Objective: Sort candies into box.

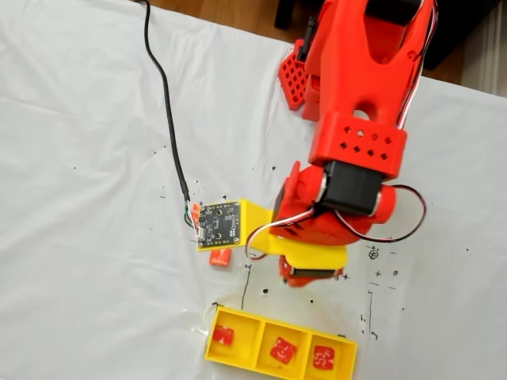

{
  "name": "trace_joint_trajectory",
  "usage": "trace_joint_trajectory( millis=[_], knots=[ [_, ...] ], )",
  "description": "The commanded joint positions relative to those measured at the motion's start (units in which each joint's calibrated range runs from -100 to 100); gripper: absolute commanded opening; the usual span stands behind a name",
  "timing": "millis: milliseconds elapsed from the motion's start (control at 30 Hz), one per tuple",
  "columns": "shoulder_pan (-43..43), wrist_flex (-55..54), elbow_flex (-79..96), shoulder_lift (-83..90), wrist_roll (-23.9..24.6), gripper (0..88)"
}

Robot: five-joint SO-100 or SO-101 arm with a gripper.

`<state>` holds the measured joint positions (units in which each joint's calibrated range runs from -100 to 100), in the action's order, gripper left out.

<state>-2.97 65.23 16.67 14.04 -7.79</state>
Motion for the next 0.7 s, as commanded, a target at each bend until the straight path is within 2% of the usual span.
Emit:
trace_joint_trajectory(
  millis=[0,667],
  knots=[
    [-4.01,-0.84,-12.17,1.05,2.69,0.2],
    [-8.63,-5.42,-29.01,-15.40,6.64,0.2]
  ],
)
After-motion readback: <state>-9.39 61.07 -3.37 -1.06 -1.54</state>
